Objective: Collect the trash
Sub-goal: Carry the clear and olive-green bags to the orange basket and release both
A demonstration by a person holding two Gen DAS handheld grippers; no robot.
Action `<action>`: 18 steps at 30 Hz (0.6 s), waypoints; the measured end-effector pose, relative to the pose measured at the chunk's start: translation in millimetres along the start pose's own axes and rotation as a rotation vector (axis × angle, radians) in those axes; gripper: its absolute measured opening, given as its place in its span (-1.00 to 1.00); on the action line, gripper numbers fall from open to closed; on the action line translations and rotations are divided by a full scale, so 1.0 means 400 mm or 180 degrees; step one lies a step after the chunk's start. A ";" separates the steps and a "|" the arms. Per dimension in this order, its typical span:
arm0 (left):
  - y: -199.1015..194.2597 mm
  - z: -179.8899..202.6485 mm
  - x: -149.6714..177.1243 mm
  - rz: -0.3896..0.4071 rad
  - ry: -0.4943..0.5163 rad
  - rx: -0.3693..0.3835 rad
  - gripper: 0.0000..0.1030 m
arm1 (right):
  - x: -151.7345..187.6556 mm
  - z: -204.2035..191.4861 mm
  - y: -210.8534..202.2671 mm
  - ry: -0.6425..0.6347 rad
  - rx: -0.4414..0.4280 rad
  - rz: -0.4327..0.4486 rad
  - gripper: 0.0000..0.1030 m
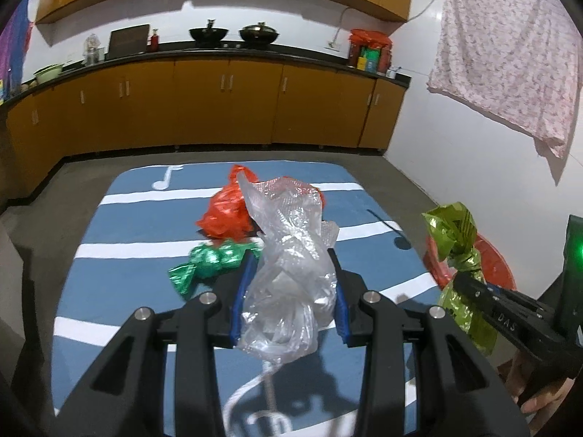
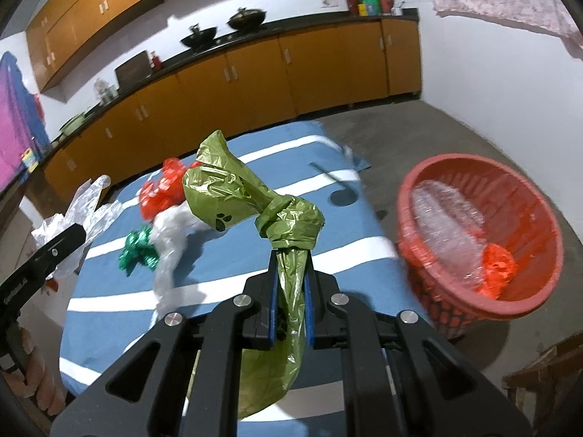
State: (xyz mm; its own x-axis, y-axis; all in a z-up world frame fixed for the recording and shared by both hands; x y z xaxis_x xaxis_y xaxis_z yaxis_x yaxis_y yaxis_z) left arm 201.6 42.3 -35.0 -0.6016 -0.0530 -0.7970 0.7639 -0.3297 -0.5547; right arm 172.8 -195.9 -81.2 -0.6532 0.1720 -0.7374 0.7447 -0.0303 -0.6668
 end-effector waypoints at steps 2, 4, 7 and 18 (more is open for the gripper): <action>0.018 0.031 -0.005 -0.0018 0.0038 0.0086 -0.26 | -0.012 0.035 -0.009 0.0059 0.0079 0.0053 -0.77; 0.034 0.062 -0.009 -0.0027 0.0073 0.0174 -0.26 | -0.023 0.070 -0.022 0.0114 0.0171 0.0111 -0.77; 0.062 0.124 -0.015 -0.0048 0.0149 0.0335 -0.26 | -0.039 0.132 -0.043 0.0209 0.0331 0.0204 -0.77; 0.201 0.387 -0.025 -0.0188 0.0478 0.0997 -0.26 | -0.071 0.377 -0.071 0.0669 0.0840 0.0306 -0.77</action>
Point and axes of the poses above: each gripper's, at about its wrist camera, not at the fingertips, and y roughly the way its jaws point, z to its right, x to its underside, the point moved 4 cm from there along y, roughly the way its jaws point, and after that the axes turned 8 degrees about x, right-handed, at the moved point
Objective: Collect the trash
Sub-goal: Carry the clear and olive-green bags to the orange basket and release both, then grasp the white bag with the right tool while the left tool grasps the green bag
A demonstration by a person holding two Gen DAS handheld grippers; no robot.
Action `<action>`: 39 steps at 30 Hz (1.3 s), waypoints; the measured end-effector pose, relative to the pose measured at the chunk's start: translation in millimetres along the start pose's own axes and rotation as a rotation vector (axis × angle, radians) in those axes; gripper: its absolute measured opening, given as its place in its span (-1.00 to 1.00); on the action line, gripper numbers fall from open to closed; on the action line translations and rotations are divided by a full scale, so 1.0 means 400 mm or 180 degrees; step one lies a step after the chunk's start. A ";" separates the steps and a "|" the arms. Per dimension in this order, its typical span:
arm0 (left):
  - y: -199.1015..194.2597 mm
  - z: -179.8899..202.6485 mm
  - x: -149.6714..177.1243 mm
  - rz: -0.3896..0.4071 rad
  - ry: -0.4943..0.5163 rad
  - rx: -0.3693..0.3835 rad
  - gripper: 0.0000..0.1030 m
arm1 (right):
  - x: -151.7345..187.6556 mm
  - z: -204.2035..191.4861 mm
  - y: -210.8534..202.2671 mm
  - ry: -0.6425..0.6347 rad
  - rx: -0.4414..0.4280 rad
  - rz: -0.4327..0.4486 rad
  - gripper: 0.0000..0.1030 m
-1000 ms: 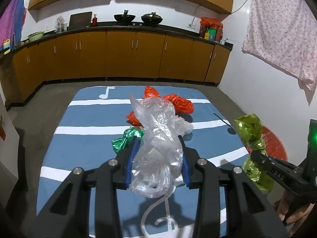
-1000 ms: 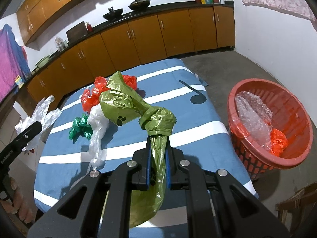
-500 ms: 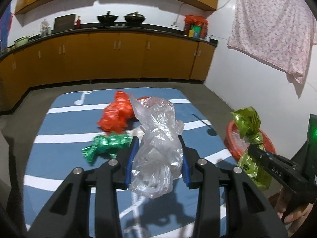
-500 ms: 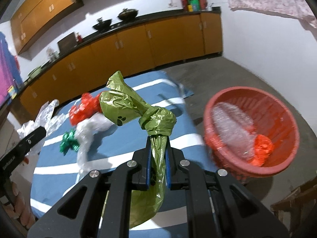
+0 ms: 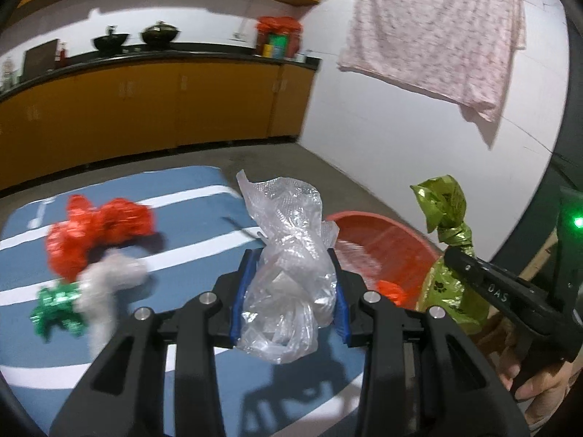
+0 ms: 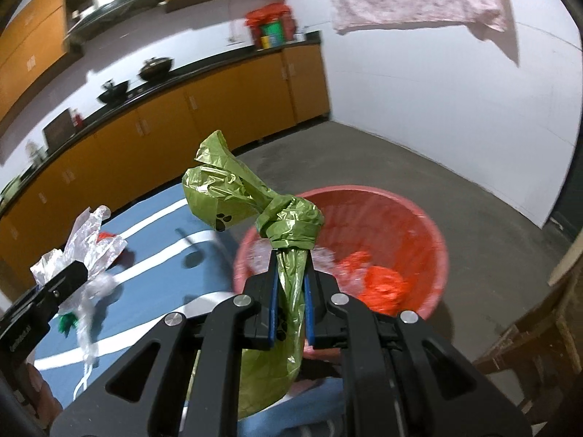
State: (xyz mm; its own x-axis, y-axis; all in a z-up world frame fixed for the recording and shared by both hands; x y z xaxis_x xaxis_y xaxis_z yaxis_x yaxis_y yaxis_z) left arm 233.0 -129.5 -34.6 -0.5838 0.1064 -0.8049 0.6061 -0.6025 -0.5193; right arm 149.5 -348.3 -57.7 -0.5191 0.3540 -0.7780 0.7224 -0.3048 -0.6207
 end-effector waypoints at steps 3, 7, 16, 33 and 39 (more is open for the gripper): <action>0.062 0.047 -0.012 -0.0068 0.0051 0.0150 -0.26 | -0.011 0.047 0.022 0.0086 0.0093 -0.0021 -0.77; 0.142 0.106 -0.016 -0.0165 0.0117 0.0312 -0.26 | -0.024 0.091 0.055 0.0184 0.0171 -0.0057 -0.77; 0.260 0.162 -0.008 -0.0337 0.0187 0.0451 -0.26 | -0.031 0.135 0.098 0.0348 0.0184 -0.0090 -0.77; 0.348 0.178 0.008 -0.0493 0.0231 0.0446 0.09 | -0.038 0.173 0.143 0.0561 0.0000 -0.0166 -0.39; 0.334 0.141 0.003 -0.0464 0.0112 0.0376 0.22 | -0.032 0.178 0.137 0.0594 0.0026 -0.0157 -0.24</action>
Point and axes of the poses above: each gripper's, at about its wrist camera, not at the fingertips, and y roughly the way its jaws point, z to its right, x to its underside, the point moved 4 cm from there along y, roughly the way its jaws point, and after that the axes turned 8 degrees about x, right-handed, at the moved point
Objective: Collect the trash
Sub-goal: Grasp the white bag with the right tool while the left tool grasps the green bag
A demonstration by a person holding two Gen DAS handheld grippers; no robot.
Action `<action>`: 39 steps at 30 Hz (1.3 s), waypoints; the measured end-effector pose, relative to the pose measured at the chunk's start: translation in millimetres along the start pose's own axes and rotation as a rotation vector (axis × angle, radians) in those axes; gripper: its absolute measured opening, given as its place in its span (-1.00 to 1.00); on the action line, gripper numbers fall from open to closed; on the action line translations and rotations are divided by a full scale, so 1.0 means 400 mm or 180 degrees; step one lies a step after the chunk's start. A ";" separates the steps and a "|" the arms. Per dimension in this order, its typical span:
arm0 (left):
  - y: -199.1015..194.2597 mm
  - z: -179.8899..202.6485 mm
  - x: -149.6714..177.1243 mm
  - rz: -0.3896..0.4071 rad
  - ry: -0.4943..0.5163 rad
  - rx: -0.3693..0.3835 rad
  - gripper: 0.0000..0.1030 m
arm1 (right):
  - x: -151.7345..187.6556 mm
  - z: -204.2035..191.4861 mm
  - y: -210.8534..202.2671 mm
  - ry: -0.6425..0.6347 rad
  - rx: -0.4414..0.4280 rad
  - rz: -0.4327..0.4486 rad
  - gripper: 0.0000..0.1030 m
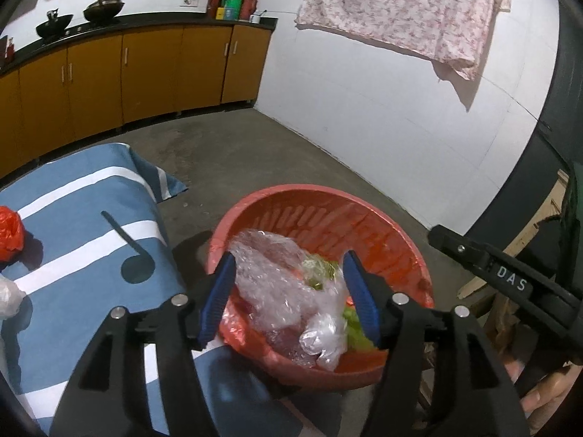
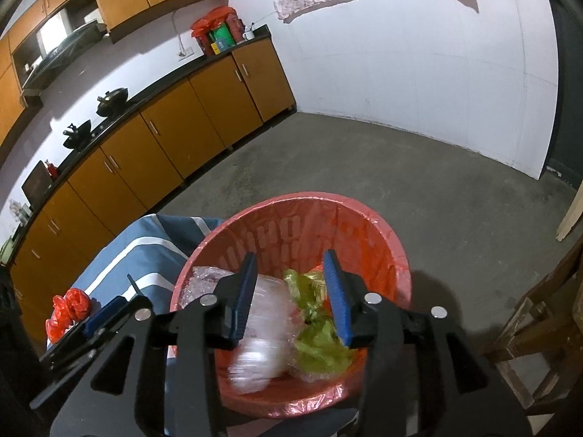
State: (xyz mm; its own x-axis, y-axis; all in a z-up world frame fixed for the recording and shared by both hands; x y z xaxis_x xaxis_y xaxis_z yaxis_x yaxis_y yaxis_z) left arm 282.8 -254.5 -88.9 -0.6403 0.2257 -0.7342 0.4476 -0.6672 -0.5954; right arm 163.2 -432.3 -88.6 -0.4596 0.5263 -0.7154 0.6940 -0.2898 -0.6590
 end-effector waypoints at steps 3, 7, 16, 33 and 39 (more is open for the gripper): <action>-0.015 -0.013 0.002 0.0029 -0.0008 -0.0050 0.28 | -0.002 -0.006 0.000 0.0001 0.0016 -0.0003 -0.24; -0.037 -0.037 0.008 0.0058 -0.0077 -0.0114 0.30 | 0.002 -0.013 -0.006 -0.0033 0.0027 0.0005 -0.24; -0.166 -0.112 0.027 0.0298 -0.0133 -0.0374 0.37 | 0.043 -0.144 -0.045 -0.0541 -0.0233 0.0059 -0.24; -0.639 -0.571 0.206 0.0665 -0.0783 -0.1962 0.51 | 0.342 -0.633 -0.109 -0.1878 -0.1164 -0.0350 -0.24; -0.749 -0.707 0.291 0.0655 -0.1046 -0.2416 0.56 | 0.458 -0.785 -0.121 -0.2167 -0.1315 -0.0495 -0.24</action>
Point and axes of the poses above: each gripper's, at about its wrist camera, not at the fingertips, and y roughly the way its jaws point, z to its right, x to its underside, the point moved 4 cm from there along y, roughly the way its jaws point, and after that the axes turned 8 degrees about x, right-handed, at the moved point
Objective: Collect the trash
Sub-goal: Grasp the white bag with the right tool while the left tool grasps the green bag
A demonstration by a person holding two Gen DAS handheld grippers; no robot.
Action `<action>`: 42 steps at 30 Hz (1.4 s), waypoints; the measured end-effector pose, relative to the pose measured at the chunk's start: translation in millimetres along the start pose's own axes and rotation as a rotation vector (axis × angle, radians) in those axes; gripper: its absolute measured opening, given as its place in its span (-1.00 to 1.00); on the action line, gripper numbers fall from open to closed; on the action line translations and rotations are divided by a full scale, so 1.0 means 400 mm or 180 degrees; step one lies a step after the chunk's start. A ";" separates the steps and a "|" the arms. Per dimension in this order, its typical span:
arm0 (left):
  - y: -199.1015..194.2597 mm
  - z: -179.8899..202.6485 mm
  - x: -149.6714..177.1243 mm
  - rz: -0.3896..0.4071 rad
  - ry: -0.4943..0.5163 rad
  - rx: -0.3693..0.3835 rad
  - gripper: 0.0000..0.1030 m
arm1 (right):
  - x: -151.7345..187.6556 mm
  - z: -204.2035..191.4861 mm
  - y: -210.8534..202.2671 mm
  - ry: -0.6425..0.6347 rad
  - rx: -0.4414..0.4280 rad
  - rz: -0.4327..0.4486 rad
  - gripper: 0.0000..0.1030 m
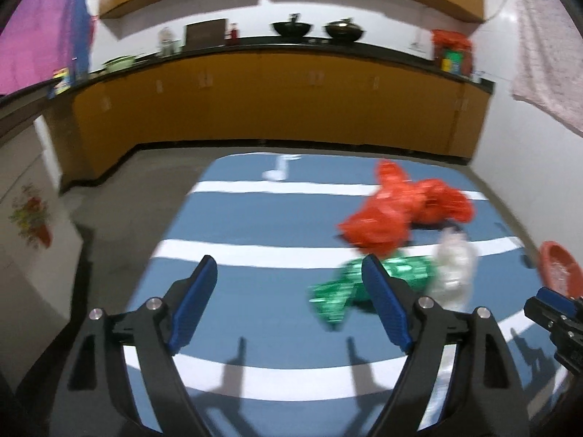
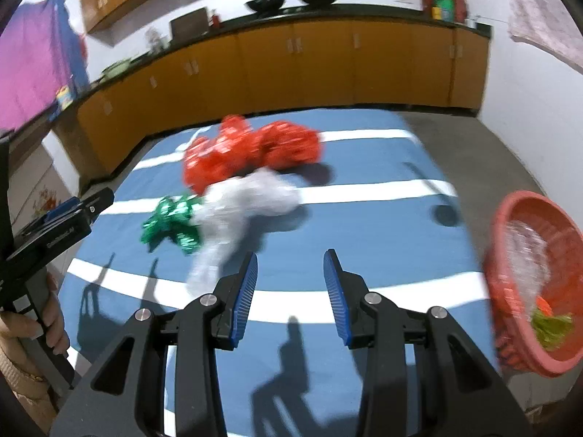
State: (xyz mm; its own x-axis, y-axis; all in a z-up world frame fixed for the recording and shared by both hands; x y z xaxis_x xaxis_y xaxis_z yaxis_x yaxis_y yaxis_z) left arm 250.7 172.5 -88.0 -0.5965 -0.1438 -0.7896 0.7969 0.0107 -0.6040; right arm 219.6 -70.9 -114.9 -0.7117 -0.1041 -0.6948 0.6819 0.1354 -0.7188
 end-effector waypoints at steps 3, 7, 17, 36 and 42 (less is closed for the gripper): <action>0.000 -0.060 0.014 -0.0040 -0.0077 -0.0079 0.57 | -0.001 -0.056 0.037 -0.0019 -0.0042 -0.0083 -0.24; -0.001 -0.109 0.023 -0.0067 -0.0144 -0.0109 0.59 | -0.011 -0.098 0.079 0.0089 -0.0122 -0.0177 -0.24; 0.025 -0.116 0.023 -0.0096 -0.0116 0.0018 0.67 | -0.018 -0.141 0.137 -0.0017 0.0096 -0.0211 0.12; 0.133 0.109 0.014 -0.0276 0.0585 0.0674 0.80 | 0.021 0.095 0.108 0.0410 0.0491 -0.0257 -0.52; 0.205 0.143 0.016 -0.0524 0.0717 0.0845 0.79 | 0.031 0.127 0.105 0.0470 0.0494 -0.0278 -0.52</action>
State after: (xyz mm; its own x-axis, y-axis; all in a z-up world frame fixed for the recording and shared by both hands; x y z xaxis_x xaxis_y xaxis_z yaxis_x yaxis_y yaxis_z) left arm 317.5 115.9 -136.5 -0.7010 0.0993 -0.7062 0.6680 -0.2552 -0.6990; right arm 248.2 -116.7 -154.9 -0.7783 0.0382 -0.6268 0.6264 -0.0221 -0.7792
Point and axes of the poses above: each gripper's, at about its wrist camera, not at the fingertips, and y roughly the way its jaws point, z to its right, x to its underside, the point moved 4 cm from there along y, roughly the way its jaws point, and after that the axes turned 8 degrees about x, right-handed, at the moved point
